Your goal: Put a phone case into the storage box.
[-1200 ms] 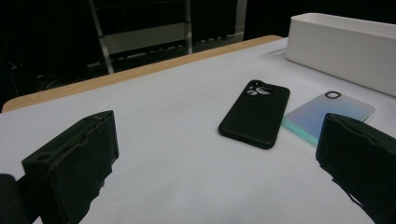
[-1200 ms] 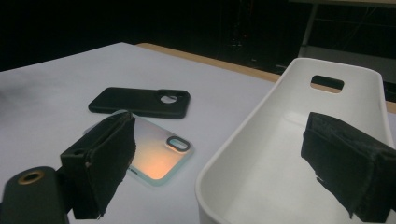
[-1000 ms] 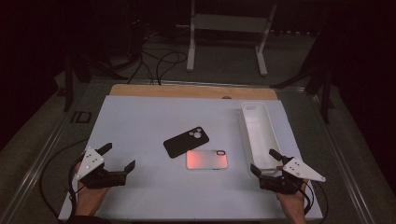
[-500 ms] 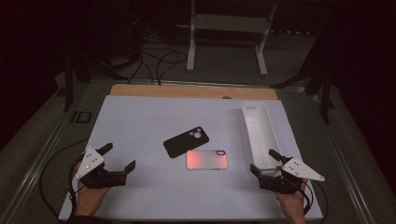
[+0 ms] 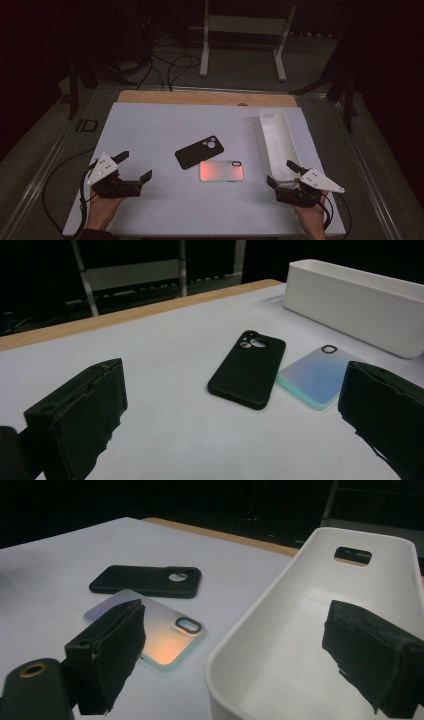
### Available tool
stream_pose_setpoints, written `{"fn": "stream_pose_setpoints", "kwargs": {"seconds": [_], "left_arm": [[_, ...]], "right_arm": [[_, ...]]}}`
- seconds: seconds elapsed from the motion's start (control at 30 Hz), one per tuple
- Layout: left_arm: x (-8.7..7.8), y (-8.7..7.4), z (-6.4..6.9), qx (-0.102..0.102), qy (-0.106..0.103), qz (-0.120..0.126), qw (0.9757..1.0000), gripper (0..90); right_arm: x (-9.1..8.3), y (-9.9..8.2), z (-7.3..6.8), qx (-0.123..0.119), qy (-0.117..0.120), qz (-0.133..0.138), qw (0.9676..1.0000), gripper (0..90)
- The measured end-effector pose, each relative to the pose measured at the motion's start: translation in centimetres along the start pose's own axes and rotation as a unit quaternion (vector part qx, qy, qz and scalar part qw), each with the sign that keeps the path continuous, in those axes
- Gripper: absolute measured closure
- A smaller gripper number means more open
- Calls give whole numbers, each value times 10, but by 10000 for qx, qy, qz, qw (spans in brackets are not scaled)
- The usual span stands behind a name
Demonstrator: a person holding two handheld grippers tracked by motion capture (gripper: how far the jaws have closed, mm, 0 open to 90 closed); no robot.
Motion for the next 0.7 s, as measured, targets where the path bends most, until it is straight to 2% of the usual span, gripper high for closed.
{"fn": "stream_pose_setpoints", "kwargs": {"seconds": [0.23,0.5,0.57,0.7], "left_arm": [[8,8,3,50,-110,-139,9998,0],[21,16,4,31,25,-256,9997,50],[25,17,5,43,48,-253,9997,94],[34,19,8,115,-55,-285,9995,194]], "right_arm": [[1,0,1,10,-20,-9,10000,100],[1,-1,1,3,-37,-17,10000,100],[1,-1,2,8,-36,-11,10000,100],[1,-1,2,3,-38,-15,10000,100]]}}
Point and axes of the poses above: each handheld gripper's, and its own axes: x roughly forward along the jaws, y roughly out of its top, z roughly to its right, the point moved 3 cm from there along x, roughly forward along the jaws, and after that the axes turned 3 degrees about -y, right-handed, at the moved point
